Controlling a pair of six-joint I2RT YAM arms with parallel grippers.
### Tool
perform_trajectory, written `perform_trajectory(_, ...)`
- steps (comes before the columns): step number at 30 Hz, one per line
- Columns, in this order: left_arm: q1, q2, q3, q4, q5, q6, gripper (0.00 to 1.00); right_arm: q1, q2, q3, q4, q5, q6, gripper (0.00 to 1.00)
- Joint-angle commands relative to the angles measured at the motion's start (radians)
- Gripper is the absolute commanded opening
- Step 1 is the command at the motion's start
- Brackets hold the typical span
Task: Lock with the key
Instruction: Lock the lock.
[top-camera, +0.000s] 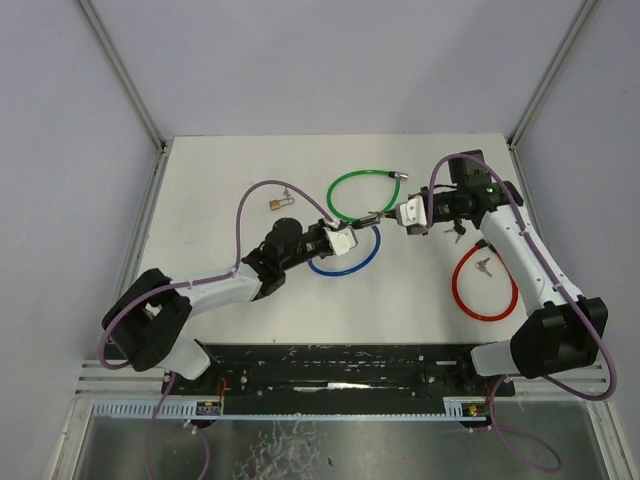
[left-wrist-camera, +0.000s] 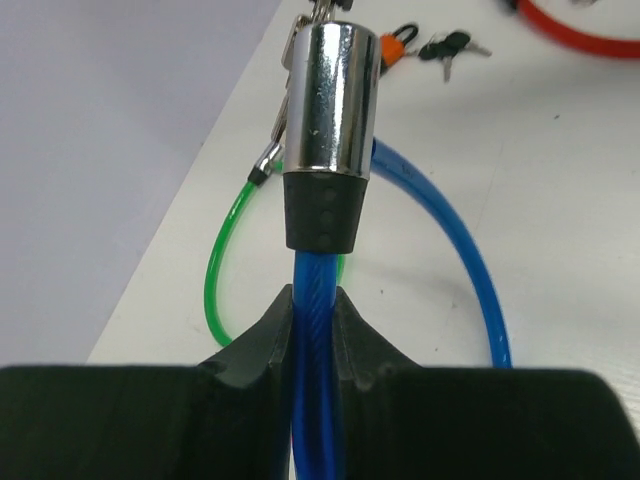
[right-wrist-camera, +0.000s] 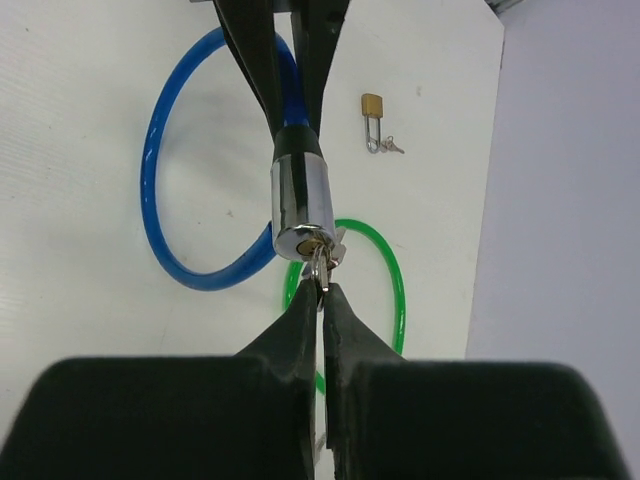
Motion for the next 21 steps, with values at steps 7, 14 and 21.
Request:
perform_trajectory(7,0.063,-0.047,-0.002,-0.167,0.130,-0.070,0.00,-0.127,-0.009,0.153,-0.066,-0.032,0.005,0.00)
perform_trajectory(14,0.064,-0.041,0.065,-0.235,0.262,-0.203,0.00,-0.116,0.059,0.248,-0.268,-0.181,0.088,0.00)
perform_trajectory(21,0.052,-0.078,0.088,-0.283,0.186,-0.201,0.00,-0.089,0.122,0.270,-0.315,-0.151,0.245,0.09)
